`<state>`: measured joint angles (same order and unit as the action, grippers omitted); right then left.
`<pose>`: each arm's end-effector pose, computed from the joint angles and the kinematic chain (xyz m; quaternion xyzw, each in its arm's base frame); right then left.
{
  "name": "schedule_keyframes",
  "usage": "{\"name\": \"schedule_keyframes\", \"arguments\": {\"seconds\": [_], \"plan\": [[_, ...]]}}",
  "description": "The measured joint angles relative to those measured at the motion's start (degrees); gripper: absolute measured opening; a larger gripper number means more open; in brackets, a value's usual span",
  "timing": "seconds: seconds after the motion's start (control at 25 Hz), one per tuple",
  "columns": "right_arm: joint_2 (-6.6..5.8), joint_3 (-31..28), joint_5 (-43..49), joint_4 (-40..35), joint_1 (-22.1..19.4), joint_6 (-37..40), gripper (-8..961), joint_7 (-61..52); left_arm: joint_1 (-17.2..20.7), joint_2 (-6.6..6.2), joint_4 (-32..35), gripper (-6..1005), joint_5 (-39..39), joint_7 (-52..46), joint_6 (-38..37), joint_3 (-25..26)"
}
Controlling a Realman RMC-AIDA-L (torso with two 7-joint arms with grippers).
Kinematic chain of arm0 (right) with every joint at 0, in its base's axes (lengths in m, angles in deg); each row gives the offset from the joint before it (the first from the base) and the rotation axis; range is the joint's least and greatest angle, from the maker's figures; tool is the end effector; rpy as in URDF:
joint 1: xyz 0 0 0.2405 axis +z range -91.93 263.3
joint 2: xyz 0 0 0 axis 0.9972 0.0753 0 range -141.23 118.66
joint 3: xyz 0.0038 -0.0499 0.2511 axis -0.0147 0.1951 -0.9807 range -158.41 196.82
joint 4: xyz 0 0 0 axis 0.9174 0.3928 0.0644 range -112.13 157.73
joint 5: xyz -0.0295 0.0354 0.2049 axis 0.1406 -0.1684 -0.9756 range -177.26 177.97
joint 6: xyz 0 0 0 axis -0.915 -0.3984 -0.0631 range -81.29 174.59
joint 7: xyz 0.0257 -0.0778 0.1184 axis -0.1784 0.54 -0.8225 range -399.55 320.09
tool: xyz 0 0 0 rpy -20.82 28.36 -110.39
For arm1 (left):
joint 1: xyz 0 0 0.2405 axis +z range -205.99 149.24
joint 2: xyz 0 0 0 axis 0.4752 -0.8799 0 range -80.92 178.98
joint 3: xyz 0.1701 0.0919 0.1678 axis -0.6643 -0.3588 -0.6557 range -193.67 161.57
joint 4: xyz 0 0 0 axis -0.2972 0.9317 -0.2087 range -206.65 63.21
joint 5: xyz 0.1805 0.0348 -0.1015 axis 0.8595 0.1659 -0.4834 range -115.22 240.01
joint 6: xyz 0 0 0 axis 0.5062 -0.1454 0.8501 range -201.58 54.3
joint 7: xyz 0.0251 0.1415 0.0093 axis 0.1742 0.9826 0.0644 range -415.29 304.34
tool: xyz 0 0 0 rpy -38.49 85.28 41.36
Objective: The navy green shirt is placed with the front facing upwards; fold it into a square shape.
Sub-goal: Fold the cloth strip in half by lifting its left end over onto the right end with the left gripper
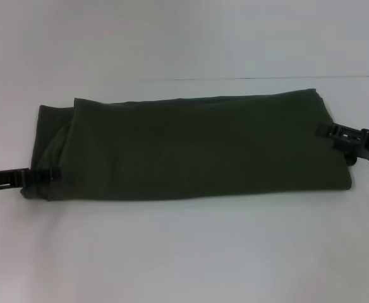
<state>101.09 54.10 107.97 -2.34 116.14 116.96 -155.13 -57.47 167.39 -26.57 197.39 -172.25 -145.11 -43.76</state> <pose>0.3251 0.3624 0.0342 -0.7182 0.5883 0.3085 0.2070 -0.3439 0.3496 0.0495 -0.7815 -0.5375 -0.1409 0.2837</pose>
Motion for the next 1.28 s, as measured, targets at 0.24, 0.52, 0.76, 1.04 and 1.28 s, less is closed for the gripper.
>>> {"name": "schedule_keyframes", "arguments": {"seconds": [0.24, 0.52, 0.76, 1.04, 1.28], "plan": [[0.11, 0.0, 0.05, 0.0, 0.23, -0.07, 878, 0.13, -0.09, 0.02, 0.08, 764, 0.02, -0.02, 0.33, -0.69], [0.11, 0.0, 0.05, 0.0, 0.38, -0.27, 870, 0.17, -0.27, 0.09, 0.0, 747, 0.12, -0.09, -0.31, -2.27], [0.18, 0.0, 0.05, 0.0, 0.39, -0.27, 862, 0.13, -0.32, 0.19, 0.01, 701, 0.24, -0.12, -0.34, -3.61], [0.2, -0.01, 0.05, 0.0, 0.38, -0.26, 854, 0.11, -0.16, 0.2, 0.46, 619, 0.92, -0.3, 1.13, -2.89], [0.2, 0.0, 0.05, 0.0, 0.36, -0.26, 847, -0.14, -0.48, 0.2, 0.46, 488, 2.28, 0.21, 1.22, -3.4]]}}
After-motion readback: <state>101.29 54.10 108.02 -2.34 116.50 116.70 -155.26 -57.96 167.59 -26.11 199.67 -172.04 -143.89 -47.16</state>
